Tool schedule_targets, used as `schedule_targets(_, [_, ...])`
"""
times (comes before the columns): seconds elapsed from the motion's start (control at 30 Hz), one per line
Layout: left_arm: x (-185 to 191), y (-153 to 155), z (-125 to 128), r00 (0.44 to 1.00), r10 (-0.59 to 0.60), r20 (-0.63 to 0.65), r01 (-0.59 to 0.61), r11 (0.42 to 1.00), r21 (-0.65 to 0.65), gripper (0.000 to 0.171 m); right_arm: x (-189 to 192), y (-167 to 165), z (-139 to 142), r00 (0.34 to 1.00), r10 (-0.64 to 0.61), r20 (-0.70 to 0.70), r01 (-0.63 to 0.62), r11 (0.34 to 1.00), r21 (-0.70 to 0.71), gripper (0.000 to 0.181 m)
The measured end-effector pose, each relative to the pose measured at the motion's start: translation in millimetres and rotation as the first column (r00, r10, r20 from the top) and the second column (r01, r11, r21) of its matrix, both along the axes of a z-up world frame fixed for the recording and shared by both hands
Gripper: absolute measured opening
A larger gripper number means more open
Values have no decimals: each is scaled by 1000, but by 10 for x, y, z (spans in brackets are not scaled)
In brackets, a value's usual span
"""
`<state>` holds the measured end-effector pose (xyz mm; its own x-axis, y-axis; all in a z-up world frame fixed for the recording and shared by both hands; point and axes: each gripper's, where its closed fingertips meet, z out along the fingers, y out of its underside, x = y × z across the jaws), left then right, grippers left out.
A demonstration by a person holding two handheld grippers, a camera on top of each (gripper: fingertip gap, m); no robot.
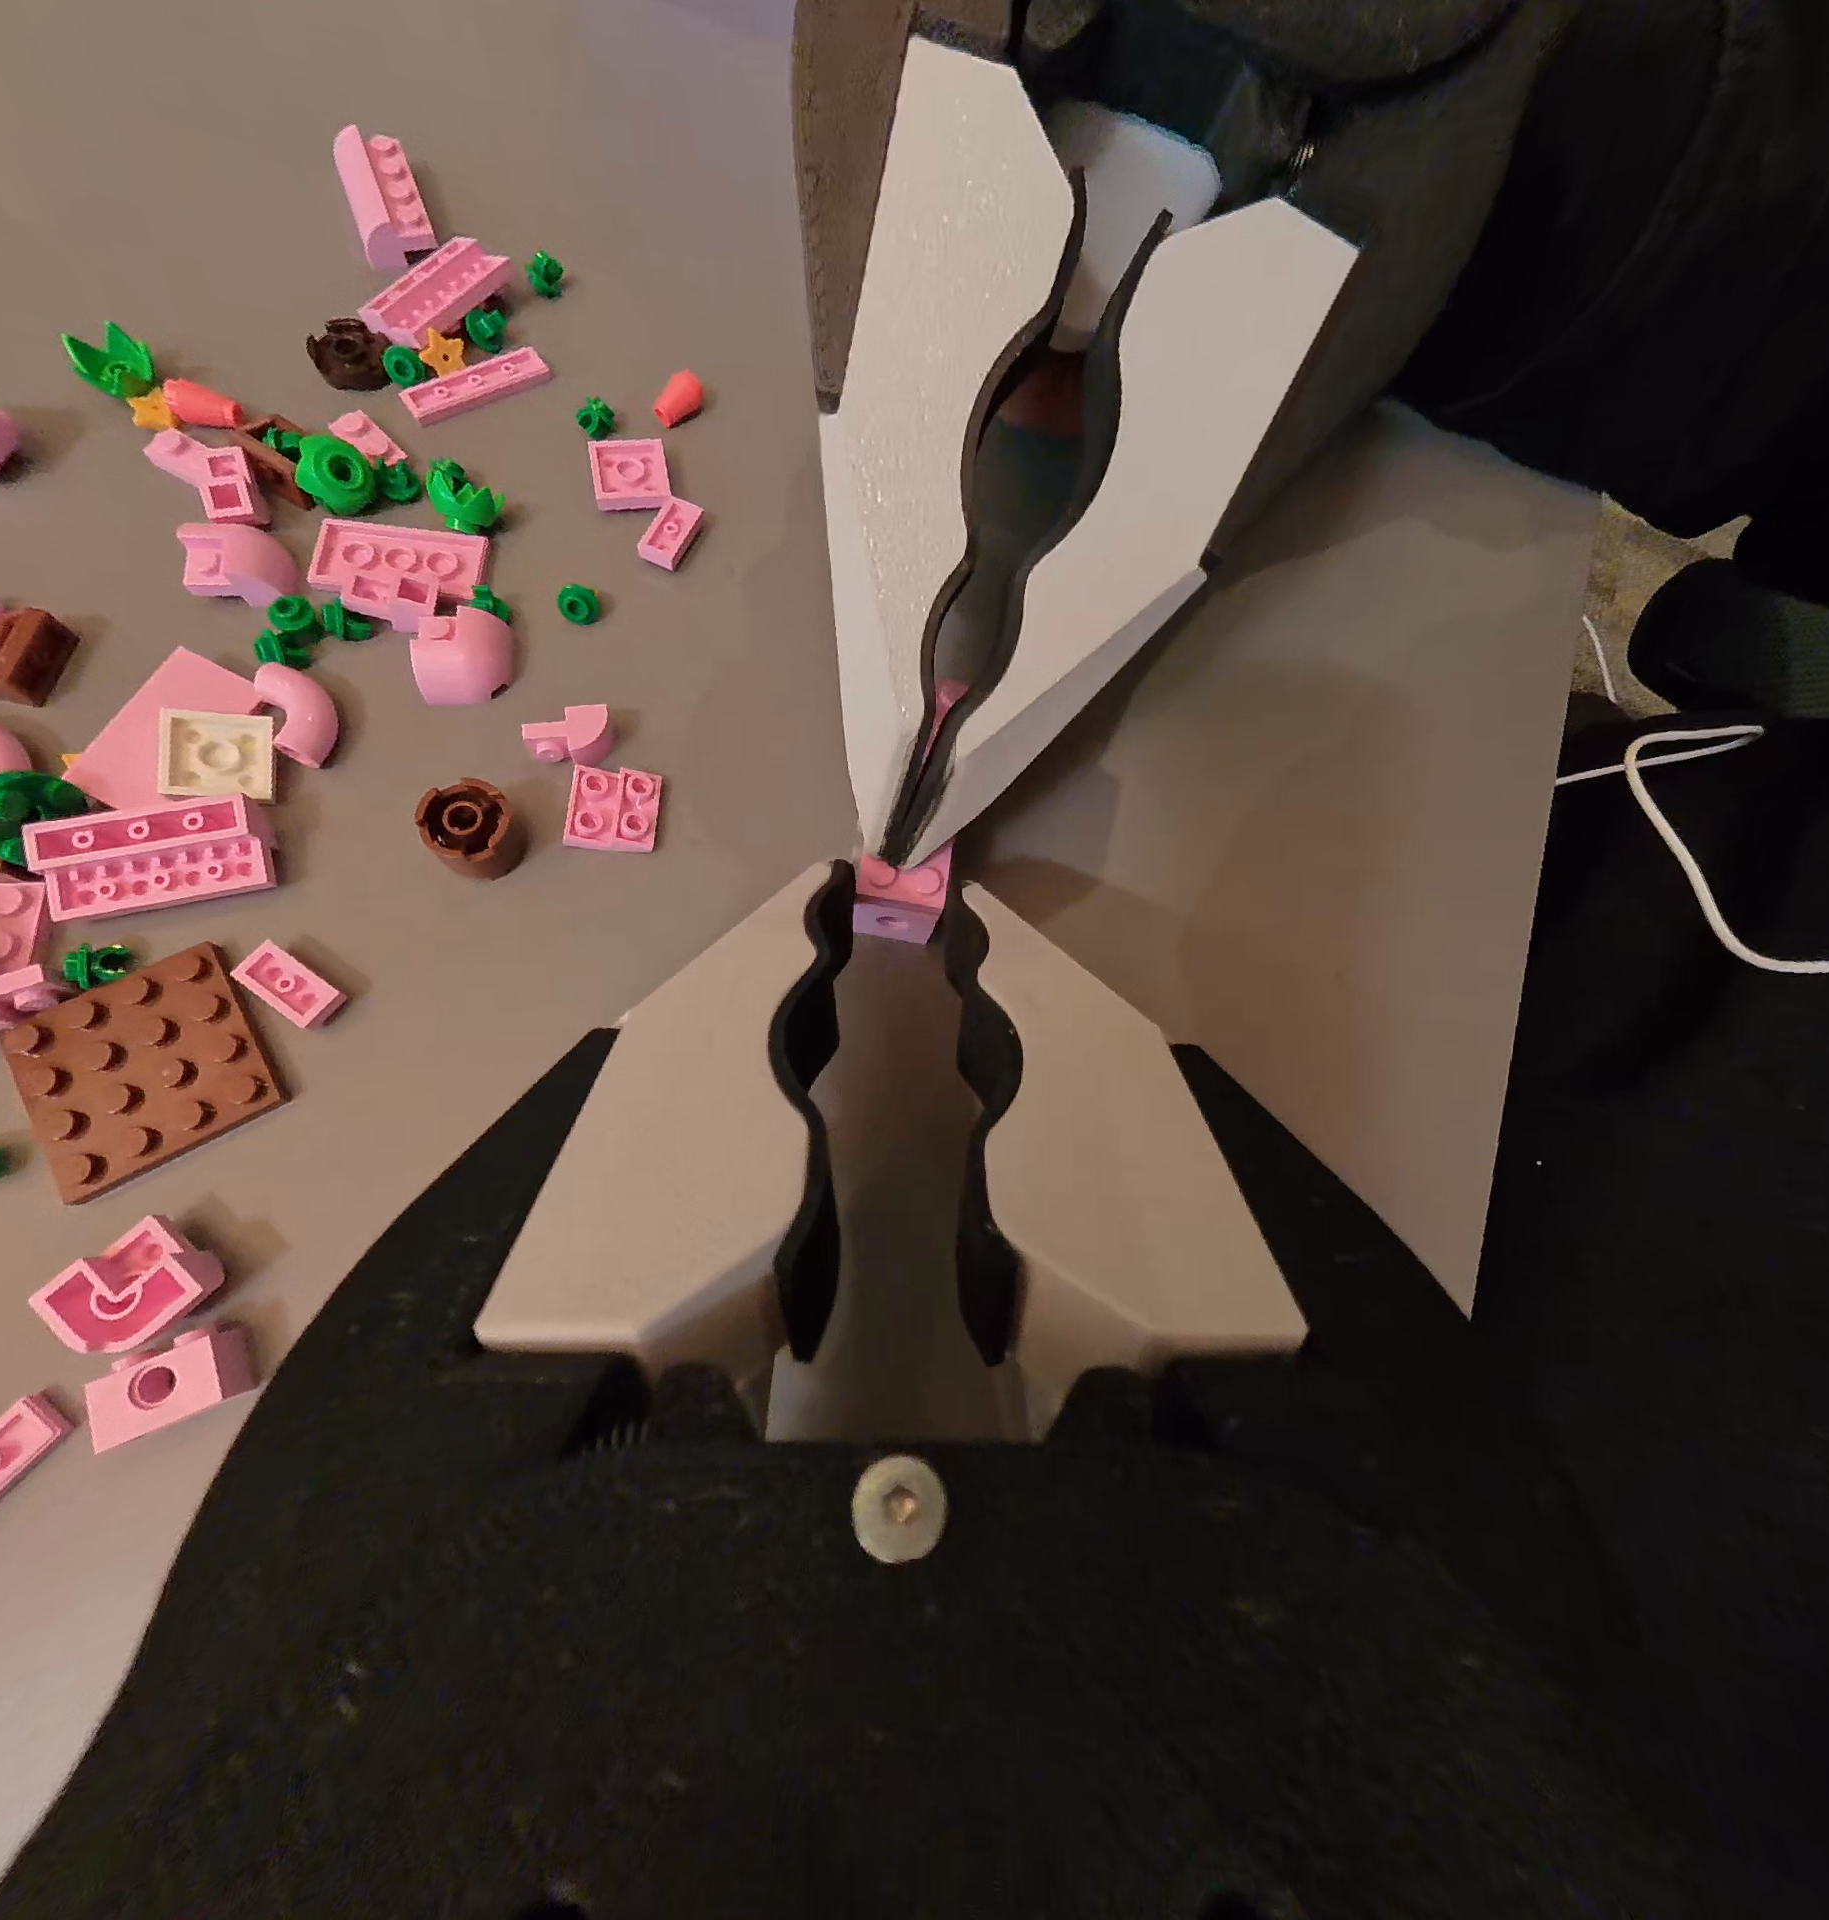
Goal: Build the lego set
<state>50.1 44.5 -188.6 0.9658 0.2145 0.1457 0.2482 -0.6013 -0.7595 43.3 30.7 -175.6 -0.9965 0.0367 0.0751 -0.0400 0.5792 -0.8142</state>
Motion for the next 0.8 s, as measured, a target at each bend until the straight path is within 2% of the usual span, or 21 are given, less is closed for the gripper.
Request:
schedule_targets(0.1, [9, 2, 8, 1000, -7, 6, 7, 1000, 7, 17, 5, 2, 1, 1000, 4, -9, -4, 1000, 4, 0])
schedule_targets(0.2, [39, 9, 62, 1000, -28, 3, 27, 999, 44, 28, 7, 6, 2, 1000, 6, 0, -6, 1000, -2, 0])
schedule_targets(0.27, [28, 4, 85, 1000, -21, 5, 20, 998, 59, 27, 7, 6, 2, 1000, 7, 2, -7, 1000, -5, 0])
schedule_targets(0.37, [4, -1, 63, 1000, -4, 2, 4, 999, 44, 15, 8, 5, 3, 1000, 7, 2, -7, 1000, -8, 0])
schedule_targets(0.47, [10, 2, 56, 1000, -7, -15, 8, 999, 35, 16, -9, 7, 16, 1000, -4, 28, 5, 1000, -27, 0])
schedule_targets(0.57, [15, 3, 52, 1000, -9, -29, 10, 1000, 29, 16, -111, 5, 314, 996, -49, 74, 63, 978, -197, 0])
schedule_targets(0.63, [15, 4, 50, 999, -10, -31, 10, 1000, 27, 16, -205, 45, 646, 990, -83, 113, 119, 922, -367, 0])
schedule_targets(0.7, [14, 4, 50, 1000, -10, -25, 11, 1000, 28, 15, -353, 106, 865, 976, -164, 142, 212, 854, -475, 0])
schedule_targets(0.73, [14, 5, 49, 1000, -10, -22, 10, 1000, 29, 15, -384, 118, 860, 973, -186, 139, 230, 852, -471, 0])
schedule_targets(0.8, [10, 4, 48, 1000, -7, -14, 8, 1000, 30, 16, -331, 79, 698, 981, -170, 94, 193, 904, -381, 0])
